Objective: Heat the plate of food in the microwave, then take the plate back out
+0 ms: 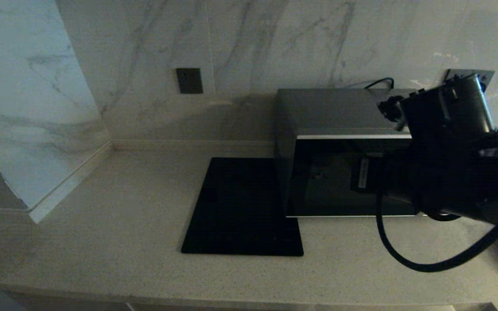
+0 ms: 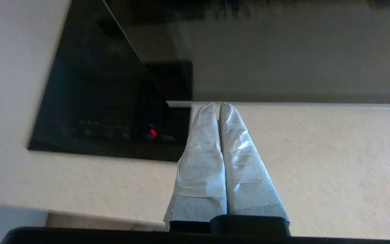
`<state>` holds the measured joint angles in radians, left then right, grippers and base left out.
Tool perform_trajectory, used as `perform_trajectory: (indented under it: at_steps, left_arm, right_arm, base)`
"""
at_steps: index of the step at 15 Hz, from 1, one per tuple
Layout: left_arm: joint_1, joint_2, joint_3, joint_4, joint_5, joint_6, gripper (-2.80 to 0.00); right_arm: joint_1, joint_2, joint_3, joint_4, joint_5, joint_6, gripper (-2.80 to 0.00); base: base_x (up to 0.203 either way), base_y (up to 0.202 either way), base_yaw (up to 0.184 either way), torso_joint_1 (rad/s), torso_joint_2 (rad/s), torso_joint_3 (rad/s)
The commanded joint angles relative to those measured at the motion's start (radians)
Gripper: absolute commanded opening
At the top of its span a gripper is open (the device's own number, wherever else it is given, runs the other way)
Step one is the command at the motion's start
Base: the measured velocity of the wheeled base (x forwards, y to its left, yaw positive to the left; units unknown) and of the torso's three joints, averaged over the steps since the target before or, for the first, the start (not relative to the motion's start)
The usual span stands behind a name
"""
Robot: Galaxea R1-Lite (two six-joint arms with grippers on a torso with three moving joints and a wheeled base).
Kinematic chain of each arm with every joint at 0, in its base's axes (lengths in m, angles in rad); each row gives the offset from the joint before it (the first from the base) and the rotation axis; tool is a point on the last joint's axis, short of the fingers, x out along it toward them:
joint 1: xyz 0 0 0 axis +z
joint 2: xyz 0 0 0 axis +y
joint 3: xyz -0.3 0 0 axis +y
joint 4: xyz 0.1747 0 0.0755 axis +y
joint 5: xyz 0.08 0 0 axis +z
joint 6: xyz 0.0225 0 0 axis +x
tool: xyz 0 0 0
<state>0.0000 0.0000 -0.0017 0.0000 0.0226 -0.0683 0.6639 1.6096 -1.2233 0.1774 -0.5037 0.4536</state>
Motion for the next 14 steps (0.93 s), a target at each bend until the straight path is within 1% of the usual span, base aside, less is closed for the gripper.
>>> perform_trajectory:
  at_steps: [1,2,3,5,6,10,12,14]
  left_arm:
    - [0.0,0.0,0.0,0.0,0.0,-0.001,-2.8]
    - [0.0,0.0,0.0,0.0,0.0,-0.001,-2.8]
    - [0.0,0.0,0.0,0.0,0.0,-0.001,-2.8]
    - [0.0,0.0,0.0,0.0,0.0,-0.001,-2.8]
    - [0.0,0.0,0.0,0.0,0.0,-0.001,-2.8]
    - [0.0,0.0,0.0,0.0,0.0,-0.001,-2.8]
    - [0.0,0.0,0.0,0.0,0.0,-0.001,-2.8]
    - [0.0,0.0,0.0,0.0,0.0,-0.001,-2.8]
  right_arm:
    - [0.024,0.048,-0.05,-0.044,-0.059,0.003,-2.8]
    - [0.034,0.047,-0.052,-0.088,-0.122,-0.008,-2.8]
    - [0.04,0.038,-0.053,-0.125,-0.168,-0.053,-2.8]
    - [0.049,-0.014,-0.055,-0.185,-0.239,-0.119,-2.8]
    - [0.055,-0.053,-0.055,-0.208,-0.277,-0.14,-2.8]
    - [0.051,-0.261,-0.025,-0.238,-0.438,-0.198,-2.8]
    - [0.012,-0.377,0.014,-0.241,-0.483,-0.245,-2.8]
    - [-0.085,-0.475,0.071,-0.242,-0.499,-0.282,-2.8]
  base:
    - [0.0,0.0,0.0,0.0,0.0,0.0]
    - [0.0,0.0,0.0,0.0,0.0,0.0]
    - [0.0,0.0,0.0,0.0,0.0,0.0]
    - [0.0,0.0,0.0,0.0,0.0,0.0]
    - [0.0,0.0,0.0,0.0,0.0,0.0]
    - [0.0,0.0,0.0,0.0,0.0,0.0]
    - [0.0,0.0,0.0,0.0,0.0,0.0]
    - [0.0,0.0,0.0,0.0,0.0,0.0]
